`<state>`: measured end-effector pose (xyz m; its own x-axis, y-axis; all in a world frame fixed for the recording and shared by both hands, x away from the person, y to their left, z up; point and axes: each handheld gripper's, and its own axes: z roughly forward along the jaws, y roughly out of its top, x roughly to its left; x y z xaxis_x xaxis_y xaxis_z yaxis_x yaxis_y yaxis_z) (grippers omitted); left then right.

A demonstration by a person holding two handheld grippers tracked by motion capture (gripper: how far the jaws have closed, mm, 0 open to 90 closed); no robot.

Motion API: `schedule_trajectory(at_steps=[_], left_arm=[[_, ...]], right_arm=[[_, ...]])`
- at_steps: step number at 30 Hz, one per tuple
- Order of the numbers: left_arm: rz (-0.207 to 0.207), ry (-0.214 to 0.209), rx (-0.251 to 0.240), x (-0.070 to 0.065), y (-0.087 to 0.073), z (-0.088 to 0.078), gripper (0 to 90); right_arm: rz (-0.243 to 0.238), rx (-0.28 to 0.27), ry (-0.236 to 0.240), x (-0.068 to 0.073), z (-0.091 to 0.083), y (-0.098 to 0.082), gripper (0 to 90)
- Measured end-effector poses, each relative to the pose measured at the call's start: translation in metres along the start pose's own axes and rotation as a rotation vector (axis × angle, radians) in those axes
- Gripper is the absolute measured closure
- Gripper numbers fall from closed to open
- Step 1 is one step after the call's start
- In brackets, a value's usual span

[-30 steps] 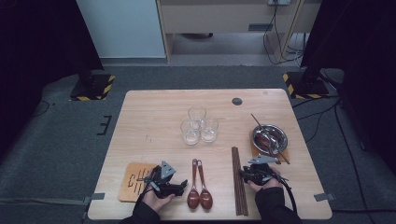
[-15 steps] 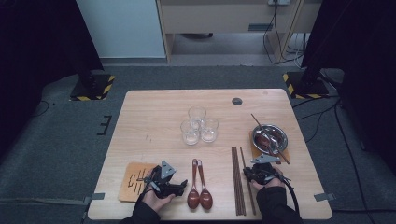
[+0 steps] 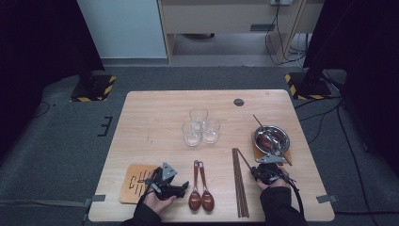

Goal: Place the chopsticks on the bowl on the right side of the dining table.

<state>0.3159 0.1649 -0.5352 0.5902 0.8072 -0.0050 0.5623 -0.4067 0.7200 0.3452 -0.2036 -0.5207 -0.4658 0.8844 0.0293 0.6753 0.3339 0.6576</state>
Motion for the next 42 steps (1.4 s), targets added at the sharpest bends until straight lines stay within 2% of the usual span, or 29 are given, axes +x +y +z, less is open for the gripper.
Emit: schedule_trajectory(at_steps=[5,8,13,18,28,42], left_arm=[[0.0,0.0,0.0,0.0,0.0,0.0,11.9],[0.0,0.0,0.0,0.0,0.0,0.0,11.9],[0.0,0.0,0.0,0.0,0.0,0.0,11.8],[0.0,0.0,0.0,0.0,0.0,0.0,11.8],[0.0,0.001,0.0,0.0,0.0,0.0,11.9],[0.0,0.001,0.0,0.0,0.0,0.0,11.8]], right_arm=[[-0.003,-0.012,-0.006,-0.001,0.001,0.0,85.0],[-0.005,-0.022,-0.004,-0.002,0.001,-0.001,81.9],[0.009,-0.051,0.008,-0.002,-0.007,-0.004,78.7],[0.022,-0.062,0.013,-0.003,-0.018,-0.015,78.4],[0.035,-0.055,0.022,-0.006,-0.028,-0.031,80.3],[0.04,-0.036,0.021,-0.004,-0.026,-0.034,84.8]])
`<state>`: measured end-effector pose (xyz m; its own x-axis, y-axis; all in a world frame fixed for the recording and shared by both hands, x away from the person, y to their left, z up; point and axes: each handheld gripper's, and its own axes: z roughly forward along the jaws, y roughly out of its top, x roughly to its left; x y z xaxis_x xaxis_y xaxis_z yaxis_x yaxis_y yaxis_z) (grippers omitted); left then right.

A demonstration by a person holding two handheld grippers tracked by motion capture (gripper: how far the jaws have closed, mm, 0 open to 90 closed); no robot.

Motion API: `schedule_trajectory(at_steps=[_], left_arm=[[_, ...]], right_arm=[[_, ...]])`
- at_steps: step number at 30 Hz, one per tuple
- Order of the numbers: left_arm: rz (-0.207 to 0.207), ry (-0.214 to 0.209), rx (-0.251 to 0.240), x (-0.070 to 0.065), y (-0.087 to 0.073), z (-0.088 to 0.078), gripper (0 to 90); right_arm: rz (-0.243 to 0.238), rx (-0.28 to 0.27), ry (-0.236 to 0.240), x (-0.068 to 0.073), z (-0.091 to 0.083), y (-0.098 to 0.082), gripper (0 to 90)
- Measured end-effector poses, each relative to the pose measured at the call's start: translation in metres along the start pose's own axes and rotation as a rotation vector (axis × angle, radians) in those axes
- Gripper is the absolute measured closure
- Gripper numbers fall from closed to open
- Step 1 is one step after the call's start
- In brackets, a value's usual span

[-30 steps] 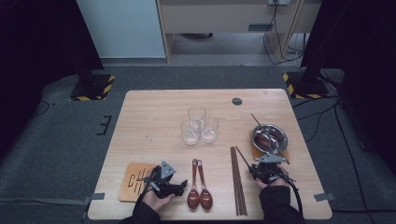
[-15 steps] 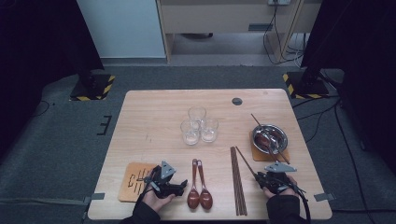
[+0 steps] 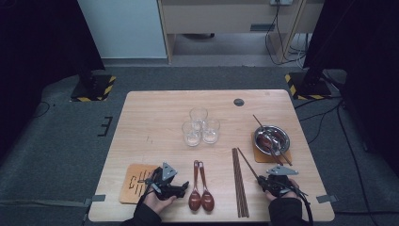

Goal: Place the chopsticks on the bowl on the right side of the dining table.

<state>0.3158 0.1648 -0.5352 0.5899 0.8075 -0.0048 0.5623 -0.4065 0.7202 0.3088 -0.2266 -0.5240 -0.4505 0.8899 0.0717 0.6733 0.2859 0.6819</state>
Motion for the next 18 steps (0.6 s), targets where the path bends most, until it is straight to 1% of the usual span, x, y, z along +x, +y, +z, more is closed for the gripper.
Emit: schedule_trajectory(at_steps=[3,8,13,18], left_arm=[[0.0,0.0,0.0,0.0,0.0,0.0,11.8],[0.0,0.0,0.0,0.0,0.0,0.0,11.9],[0.0,0.0,0.0,0.0,0.0,0.0,11.8],[0.0,0.0,0.0,0.0,0.0,0.0,11.8]], right_arm=[[-0.006,-0.001,-0.006,0.0,0.0,0.0,85.1],[0.012,-0.001,0.007,-0.002,0.0,0.001,85.2],[0.024,-0.03,0.023,-0.005,-0.006,0.005,85.2],[0.032,-0.051,0.027,-0.007,-0.012,0.008,85.2]])
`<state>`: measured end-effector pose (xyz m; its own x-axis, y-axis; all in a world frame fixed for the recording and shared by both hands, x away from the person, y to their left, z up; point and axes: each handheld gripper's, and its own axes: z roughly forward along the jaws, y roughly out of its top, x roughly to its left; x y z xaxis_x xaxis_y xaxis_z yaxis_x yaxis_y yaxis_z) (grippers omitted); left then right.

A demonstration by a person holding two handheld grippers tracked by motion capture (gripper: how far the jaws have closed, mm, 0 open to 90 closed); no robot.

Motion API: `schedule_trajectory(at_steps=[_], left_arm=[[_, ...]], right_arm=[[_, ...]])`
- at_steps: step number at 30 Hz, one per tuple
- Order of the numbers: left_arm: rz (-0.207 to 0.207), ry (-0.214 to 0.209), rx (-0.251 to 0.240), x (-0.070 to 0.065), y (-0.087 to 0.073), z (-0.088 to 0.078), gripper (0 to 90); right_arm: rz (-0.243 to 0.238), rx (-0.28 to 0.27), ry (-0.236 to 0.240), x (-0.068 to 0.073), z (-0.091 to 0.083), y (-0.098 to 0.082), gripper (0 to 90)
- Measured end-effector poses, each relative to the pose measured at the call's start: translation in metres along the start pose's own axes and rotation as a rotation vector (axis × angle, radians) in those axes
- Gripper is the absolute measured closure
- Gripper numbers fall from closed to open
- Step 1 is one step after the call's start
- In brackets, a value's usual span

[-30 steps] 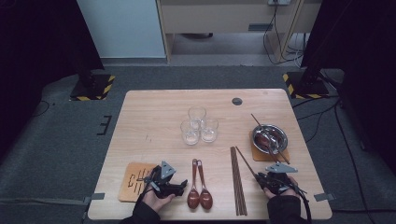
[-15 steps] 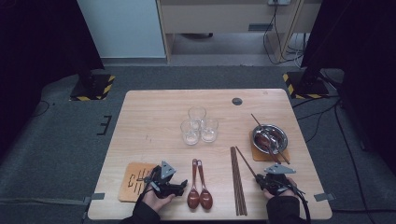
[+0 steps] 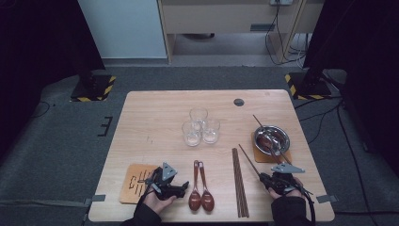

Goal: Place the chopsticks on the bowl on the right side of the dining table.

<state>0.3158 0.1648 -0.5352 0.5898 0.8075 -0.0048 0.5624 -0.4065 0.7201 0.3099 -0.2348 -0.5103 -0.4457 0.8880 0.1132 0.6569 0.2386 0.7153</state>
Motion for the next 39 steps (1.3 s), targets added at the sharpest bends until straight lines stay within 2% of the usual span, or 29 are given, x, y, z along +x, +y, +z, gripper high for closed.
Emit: schedule_trajectory(at_steps=[11,24,39], left_arm=[[0.0,0.0,0.0,0.0,0.0,0.0,11.9],[0.0,0.0,0.0,0.0,0.0,0.0,11.8],[0.0,0.0,0.0,0.0,0.0,0.0,11.8]], right_arm=[[0.014,-0.068,0.02,-0.002,-0.015,0.011,85.2],[0.027,-0.115,0.046,-0.002,-0.028,0.02,85.3],[0.04,-0.187,0.046,-0.009,-0.047,0.038,85.3]])
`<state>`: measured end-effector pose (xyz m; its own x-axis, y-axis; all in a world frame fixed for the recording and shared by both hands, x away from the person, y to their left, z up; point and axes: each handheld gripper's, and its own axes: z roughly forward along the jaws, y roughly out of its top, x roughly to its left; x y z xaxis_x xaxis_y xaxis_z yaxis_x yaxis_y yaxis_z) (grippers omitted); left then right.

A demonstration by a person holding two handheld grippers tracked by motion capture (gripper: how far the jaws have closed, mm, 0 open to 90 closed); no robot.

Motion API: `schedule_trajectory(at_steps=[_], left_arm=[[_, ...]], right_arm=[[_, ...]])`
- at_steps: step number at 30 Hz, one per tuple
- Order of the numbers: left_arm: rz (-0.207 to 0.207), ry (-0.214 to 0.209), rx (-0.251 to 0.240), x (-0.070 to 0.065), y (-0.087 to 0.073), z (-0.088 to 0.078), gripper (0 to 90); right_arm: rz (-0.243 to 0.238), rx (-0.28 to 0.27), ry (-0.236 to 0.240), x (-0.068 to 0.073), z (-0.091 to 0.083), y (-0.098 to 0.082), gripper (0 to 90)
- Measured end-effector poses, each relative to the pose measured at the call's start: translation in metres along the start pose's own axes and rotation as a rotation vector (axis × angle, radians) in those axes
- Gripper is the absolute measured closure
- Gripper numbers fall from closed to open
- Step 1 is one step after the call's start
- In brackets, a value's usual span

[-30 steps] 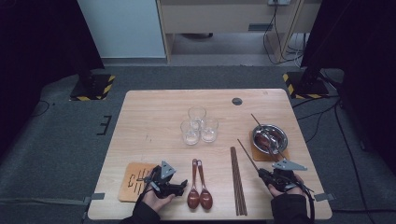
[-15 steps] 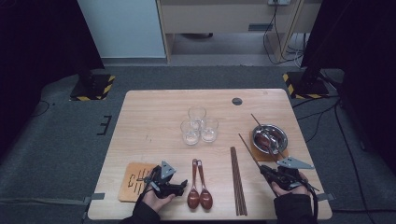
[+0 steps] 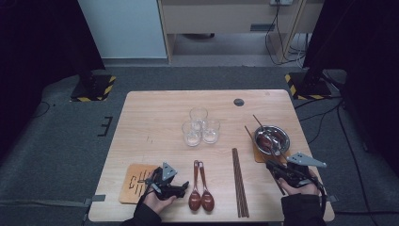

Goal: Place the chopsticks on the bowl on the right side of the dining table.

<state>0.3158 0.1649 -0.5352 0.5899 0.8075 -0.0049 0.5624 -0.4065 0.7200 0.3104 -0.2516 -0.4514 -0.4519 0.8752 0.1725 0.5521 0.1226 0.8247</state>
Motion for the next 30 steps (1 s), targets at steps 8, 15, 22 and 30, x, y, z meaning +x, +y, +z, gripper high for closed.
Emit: schedule_trajectory(at_steps=[8,15,22,30], left_arm=[[0.0,0.0,0.0,0.0,0.0,0.0,11.8],[0.0,0.0,0.0,0.0,0.0,0.0,11.8],[0.0,0.0,0.0,0.0,0.0,0.0,11.8],[0.0,-0.001,0.0,0.0,0.0,0.0,11.9]], right_arm=[[0.001,-0.036,0.007,-0.002,-0.005,0.015,85.2],[0.006,-0.06,0.004,-0.008,-0.009,0.025,85.3],[0.011,-0.069,0.0,-0.016,-0.01,0.031,85.2],[0.018,-0.091,0.005,-0.029,-0.007,0.038,85.3]])
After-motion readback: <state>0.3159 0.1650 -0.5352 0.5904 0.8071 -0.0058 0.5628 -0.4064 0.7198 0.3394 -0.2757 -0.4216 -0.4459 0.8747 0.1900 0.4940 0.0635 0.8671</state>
